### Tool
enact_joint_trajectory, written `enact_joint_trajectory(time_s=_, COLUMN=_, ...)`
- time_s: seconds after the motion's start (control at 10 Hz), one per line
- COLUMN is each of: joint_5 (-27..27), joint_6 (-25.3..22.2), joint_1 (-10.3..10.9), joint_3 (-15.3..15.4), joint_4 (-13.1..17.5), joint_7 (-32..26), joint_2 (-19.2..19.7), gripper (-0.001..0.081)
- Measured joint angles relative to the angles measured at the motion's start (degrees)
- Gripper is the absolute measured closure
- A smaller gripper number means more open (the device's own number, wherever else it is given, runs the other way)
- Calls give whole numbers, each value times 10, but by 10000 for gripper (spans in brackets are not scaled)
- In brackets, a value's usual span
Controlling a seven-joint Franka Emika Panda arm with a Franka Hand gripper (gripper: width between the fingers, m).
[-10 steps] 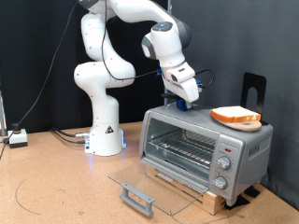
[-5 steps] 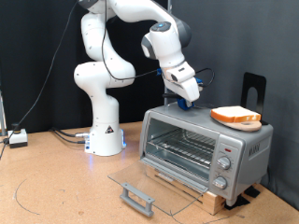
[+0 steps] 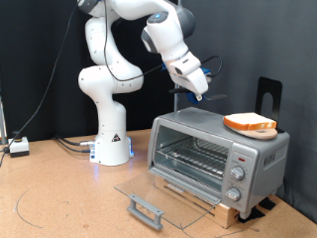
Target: Make a piece of toast with the oven
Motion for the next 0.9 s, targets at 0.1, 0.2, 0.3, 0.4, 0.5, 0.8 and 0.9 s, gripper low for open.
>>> enact_joint_trajectory(time_s=0.1, joint_5=-4, joint_6=-19, joint_1=-1, joint_3=-14, joint_4=1, joint_7=0, joint_2=-14, gripper=400)
enact_joint_trajectory(time_s=0.2, joint_5=-4, joint_6=-18, joint_1=-2, joint_3=-12, joint_4=1, joint_7=0, joint_2=-13, gripper=400)
enact_joint_trajectory(time_s=0.3, joint_5=-3, joint_6=-9, joint_1=-4, joint_3=-11, joint_4=0, joint_7=0, joint_2=-12, gripper=400)
enact_joint_trajectory(time_s=0.4, joint_5=1, joint_6=17, joint_1=-13, joint_3=-14, joint_4=-3, joint_7=1, joint_2=-12, gripper=400)
enact_joint_trajectory(time_s=0.5, joint_5=2, joint_6=44, joint_1=-29, joint_3=-19, joint_4=-7, joint_7=4, joint_2=-12, gripper=400)
enact_joint_trajectory(time_s=0.8, joint_5=-20, joint_6=74, joint_1=-97, joint_3=-27, joint_4=-9, joint_7=22, joint_2=-8, gripper=400)
enact_joint_trajectory(time_s=0.9, joint_5=-36, joint_6=72, joint_1=-121, joint_3=-31, joint_4=-9, joint_7=23, joint_2=-7, gripper=400)
